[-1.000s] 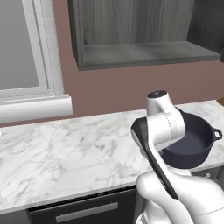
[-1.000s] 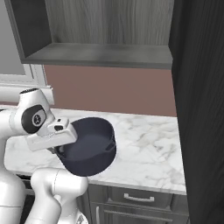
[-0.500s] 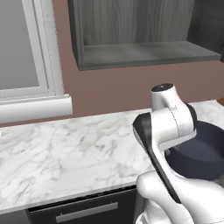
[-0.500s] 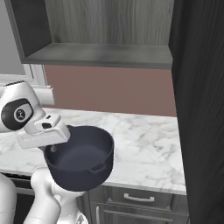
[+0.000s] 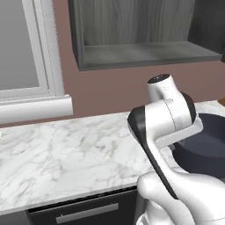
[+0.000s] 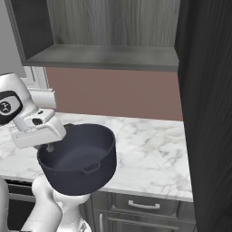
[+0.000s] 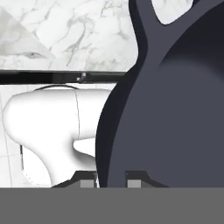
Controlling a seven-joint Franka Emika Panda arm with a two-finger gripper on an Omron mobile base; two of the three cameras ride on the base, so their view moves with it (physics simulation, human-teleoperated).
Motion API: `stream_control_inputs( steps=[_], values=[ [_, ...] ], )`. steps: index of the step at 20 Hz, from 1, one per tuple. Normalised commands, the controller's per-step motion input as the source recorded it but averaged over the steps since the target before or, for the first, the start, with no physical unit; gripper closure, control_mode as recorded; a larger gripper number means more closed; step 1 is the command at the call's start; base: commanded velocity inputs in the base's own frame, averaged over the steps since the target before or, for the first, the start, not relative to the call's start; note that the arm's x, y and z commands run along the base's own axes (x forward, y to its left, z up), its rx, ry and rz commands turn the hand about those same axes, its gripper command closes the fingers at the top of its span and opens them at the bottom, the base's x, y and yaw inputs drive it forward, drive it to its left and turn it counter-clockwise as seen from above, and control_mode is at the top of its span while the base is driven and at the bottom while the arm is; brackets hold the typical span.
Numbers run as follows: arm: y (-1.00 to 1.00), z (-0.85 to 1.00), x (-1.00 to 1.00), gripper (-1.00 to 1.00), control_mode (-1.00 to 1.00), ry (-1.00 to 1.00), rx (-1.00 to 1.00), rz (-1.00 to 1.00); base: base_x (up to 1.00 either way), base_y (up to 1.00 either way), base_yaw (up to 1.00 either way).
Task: Pick the kettle from the cabinet and place it on a stove burner. Then pick the pot from the counter and place it on another stove burner. Finally, turn both burners on.
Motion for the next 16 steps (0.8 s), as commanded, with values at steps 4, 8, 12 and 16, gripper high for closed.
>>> stream_control_inputs(
  steps=[4, 8, 12, 16],
  values=[
    [0.00, 0.23, -0.12, 1.00, -1.00, 0.04, -0.05, -0.03, 0.00, 0.00, 0.00],
    [0.00, 0.21, -0.19, 1.00, -1.00, 0.04, -0.02, -0.03, 0.00, 0.00, 0.00],
    [0.00, 0.21, -0.20, 1.00, -1.00, 0.06, 0.00, -0.03, 0.00, 0.00, 0.00],
    [0.00, 0.18, -0.19, 1.00, -1.00, 0.03, 0.00, -0.02, 0.00, 0.00, 0.00]
  ],
)
